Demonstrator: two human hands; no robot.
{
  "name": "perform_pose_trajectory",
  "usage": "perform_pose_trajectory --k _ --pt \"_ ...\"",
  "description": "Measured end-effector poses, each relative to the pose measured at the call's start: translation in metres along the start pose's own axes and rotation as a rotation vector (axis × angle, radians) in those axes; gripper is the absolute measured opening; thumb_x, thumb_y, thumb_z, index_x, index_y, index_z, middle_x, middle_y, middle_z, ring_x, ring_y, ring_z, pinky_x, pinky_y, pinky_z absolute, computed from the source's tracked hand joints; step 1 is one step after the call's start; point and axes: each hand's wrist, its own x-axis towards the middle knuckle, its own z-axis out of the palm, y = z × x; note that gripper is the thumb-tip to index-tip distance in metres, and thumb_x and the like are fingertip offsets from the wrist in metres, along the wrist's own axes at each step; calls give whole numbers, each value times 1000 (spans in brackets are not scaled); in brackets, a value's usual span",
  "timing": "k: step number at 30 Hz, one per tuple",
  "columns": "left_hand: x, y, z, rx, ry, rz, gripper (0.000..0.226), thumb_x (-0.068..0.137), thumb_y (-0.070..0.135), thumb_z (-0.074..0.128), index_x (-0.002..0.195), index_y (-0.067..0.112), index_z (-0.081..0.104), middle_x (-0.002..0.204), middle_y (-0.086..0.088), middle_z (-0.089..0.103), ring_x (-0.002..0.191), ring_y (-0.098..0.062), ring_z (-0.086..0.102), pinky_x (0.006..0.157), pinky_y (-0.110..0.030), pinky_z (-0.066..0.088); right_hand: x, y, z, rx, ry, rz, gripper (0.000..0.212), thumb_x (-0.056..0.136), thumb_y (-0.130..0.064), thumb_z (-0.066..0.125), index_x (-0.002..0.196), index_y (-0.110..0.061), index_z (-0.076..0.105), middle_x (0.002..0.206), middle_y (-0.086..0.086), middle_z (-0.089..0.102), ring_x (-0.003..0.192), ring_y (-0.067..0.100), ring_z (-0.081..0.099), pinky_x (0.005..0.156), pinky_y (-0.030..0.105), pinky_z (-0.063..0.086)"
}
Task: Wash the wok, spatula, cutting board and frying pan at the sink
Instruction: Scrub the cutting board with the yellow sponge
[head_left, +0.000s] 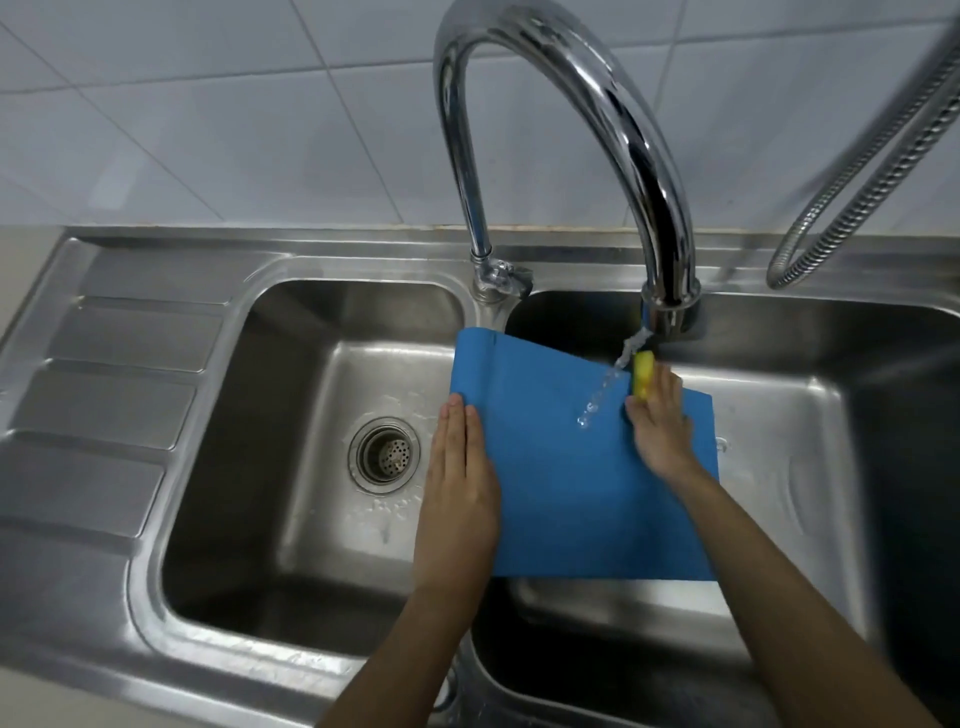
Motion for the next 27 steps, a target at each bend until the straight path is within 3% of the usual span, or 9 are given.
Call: perform_pose_trajectory --k 4,6,9,11,15,18,21,24,27 --pt "1 2 -2 20 2 3 71 82 -11 66 142 -7 28 150 -27 34 140 -36 34 113 -45 28 -18 35 -5 -172 32 95 60 103 -31 26 151 -12 -4 161 4 -6 147 19 -7 117 53 1" --pt "0 2 -4 3 -1 -1 71 83 -11 65 142 -7 27 149 -27 34 139 -37 34 113 -45 28 -49 20 11 -158 -35 -46 63 102 -34 27 150 -15 -9 160 1 -12 147 18 -12 117 52 -2" --pt "1 3 -6 -16 -15 12 69 83 -11 64 142 -7 28 147 -29 36 138 -40 37 111 -50 35 -112 -22 38 -110 -153 -377 66 92 -51 15 145 -26 -17 152 -13 -25 142 6 -25 114 32 -16" --pt "1 3 -5 -29 -20 8 66 87 -8 61 142 -6 26 148 -30 35 138 -40 36 109 -52 37 -138 -34 44 -101 -193 -487 62 92 -45 12 144 -27 -16 152 -14 -24 141 3 -25 114 23 -16" --pt "0 -1 -5 -61 -40 -37 56 96 -2 51 146 -7 27 154 -25 28 143 -37 28 115 -47 28 -133 -8 34 -300 -139 -554 61 96 -36 16 150 -14 0 157 -3 -6 145 13 -7 118 34 0" --pt "1 0 -2 -67 -26 -59 52 97 -1 48 146 -7 29 154 -23 28 144 -36 27 116 -45 25 -113 48 17 -439 -121 -343 56 103 -27 27 151 -11 4 159 2 -3 147 19 -1 118 44 9" --pt "1 1 -1 -74 -19 -65 51 98 -1 45 146 -7 29 155 -23 26 145 -34 25 117 -44 24 -97 104 -16 -457 -107 -62 60 101 -20 38 151 -5 9 158 15 14 142 33 24 112 48 28" --pt "0 2 -2 -77 -14 -61 52 98 -2 46 146 -6 28 155 -22 26 145 -34 25 117 -43 24 -91 123 -22 -380 -65 -17 53 96 -18 49 143 0 33 147 21 35 123 41 45 101 44 41" --pt "1 2 -2 -90 -5 -60 52 98 -2 46 146 -6 29 155 -22 26 145 -33 25 117 -42 23 -108 95 -9 -306 27 -22 28 92 -25 53 116 -11 53 126 15 50 110 36 50 92 31 43"
